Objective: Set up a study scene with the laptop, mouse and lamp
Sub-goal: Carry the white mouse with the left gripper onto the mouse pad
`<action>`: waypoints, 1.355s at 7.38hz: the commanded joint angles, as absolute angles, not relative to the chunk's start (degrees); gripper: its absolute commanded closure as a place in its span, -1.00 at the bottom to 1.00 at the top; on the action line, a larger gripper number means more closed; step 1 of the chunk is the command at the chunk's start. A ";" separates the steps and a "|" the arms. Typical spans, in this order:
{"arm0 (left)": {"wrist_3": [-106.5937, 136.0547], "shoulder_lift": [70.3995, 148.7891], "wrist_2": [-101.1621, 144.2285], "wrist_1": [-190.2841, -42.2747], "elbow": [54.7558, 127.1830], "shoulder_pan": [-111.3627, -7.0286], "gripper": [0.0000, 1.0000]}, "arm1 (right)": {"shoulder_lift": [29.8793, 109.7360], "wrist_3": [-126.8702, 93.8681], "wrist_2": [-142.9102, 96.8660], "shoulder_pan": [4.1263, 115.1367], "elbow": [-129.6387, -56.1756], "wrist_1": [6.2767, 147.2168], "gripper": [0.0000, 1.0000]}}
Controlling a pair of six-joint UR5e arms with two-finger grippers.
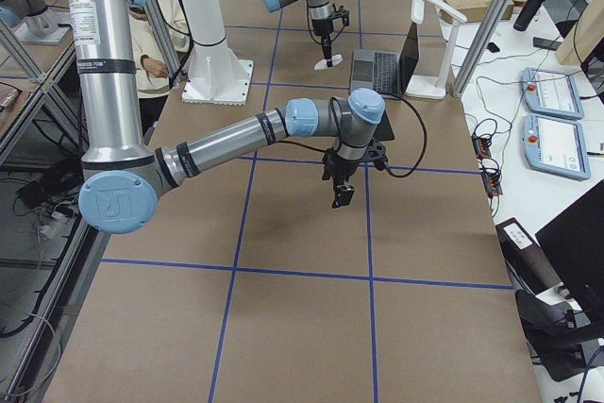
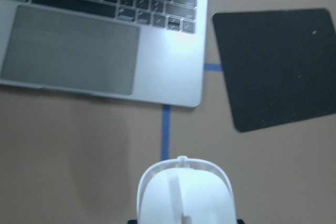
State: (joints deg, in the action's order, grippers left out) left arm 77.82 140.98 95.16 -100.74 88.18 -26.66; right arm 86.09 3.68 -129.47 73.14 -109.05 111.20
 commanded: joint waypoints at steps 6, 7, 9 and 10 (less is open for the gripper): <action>81.04 155.30 76.31 -115.55 58.99 -24.08 1.00 | 86.48 3.60 -131.66 75.50 -109.95 111.09 -1.00; 81.04 155.30 73.85 -115.84 58.45 -24.08 1.00 | 86.48 3.69 -131.75 75.50 -109.95 111.09 -1.00; 81.04 155.13 70.76 -117.51 57.31 -23.99 0.45 | 86.57 3.69 -131.75 75.50 -109.78 111.09 -1.00; 81.04 155.13 70.75 -117.51 57.30 -23.82 -0.76 | 86.57 3.69 -131.66 75.50 -109.78 111.09 -1.00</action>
State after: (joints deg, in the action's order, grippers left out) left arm 81.04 155.17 71.55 -117.16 57.64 -23.95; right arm 86.55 3.69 -131.72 75.50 -109.82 111.10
